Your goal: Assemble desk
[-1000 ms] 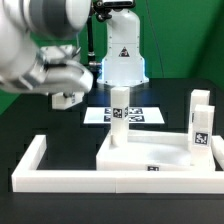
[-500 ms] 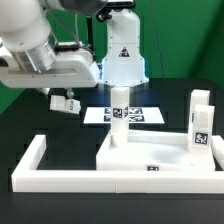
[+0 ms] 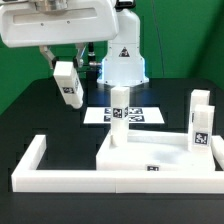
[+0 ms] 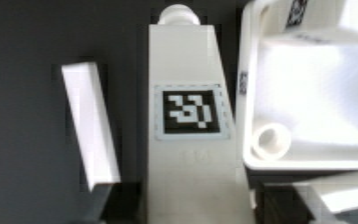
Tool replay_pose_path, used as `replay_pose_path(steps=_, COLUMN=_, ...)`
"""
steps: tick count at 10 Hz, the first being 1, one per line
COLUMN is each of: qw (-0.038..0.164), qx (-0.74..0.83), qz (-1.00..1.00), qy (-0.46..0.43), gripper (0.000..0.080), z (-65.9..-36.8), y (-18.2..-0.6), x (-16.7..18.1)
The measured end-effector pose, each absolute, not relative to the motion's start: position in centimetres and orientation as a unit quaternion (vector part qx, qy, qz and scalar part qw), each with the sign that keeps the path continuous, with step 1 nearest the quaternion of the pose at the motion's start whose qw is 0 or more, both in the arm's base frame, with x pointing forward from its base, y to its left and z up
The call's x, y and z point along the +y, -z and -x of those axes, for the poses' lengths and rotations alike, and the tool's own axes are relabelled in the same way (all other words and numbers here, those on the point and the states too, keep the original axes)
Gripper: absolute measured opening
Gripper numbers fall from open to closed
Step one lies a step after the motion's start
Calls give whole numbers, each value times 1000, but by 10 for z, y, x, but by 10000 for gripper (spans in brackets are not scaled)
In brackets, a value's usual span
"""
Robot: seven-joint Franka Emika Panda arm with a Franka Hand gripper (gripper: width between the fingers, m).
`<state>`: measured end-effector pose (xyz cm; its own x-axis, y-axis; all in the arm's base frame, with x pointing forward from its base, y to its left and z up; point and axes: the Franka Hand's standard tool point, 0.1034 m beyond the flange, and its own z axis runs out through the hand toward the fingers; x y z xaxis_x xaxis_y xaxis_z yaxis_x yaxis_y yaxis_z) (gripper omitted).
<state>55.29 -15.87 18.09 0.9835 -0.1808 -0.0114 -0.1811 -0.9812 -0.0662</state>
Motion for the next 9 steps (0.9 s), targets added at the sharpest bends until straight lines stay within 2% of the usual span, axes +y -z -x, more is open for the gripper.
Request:
replay_pose_path(steps=1, qw=23, qx=93, qz=995, qy=27, gripper=291, z=-556, y=-182, x=-159)
replay_pose_path(steps=2, qw=12, qx=87, qz=995, qy=57, gripper=291, z=-572, y=-186, x=-149)
replay_pose_path(steps=3, qw=11, qx=81, qz=994, qy=71, gripper=291, z=-582, y=-192, x=-139)
replay_pose_path(steps=4, qw=4, qx=91, qz=988, qy=123, gripper=291, z=-600, y=-201, x=-131)
replay_pose_path(steps=5, qw=2, qx=125, qz=973, qy=193, gripper=291, z=-605, y=-196, x=-116)
replay_pose_path(steps=6, qw=-4, qx=129, qz=969, qy=213, gripper=291, z=-597, y=-184, x=-102)
replay_pose_path(steps=8, qw=-45, qx=126, qz=951, qy=279, gripper=291, z=-587, y=-180, x=-100)
replay_pose_path(steps=9, qw=-45, qx=125, qz=952, qy=275, gripper=291, z=-585, y=-178, x=-100)
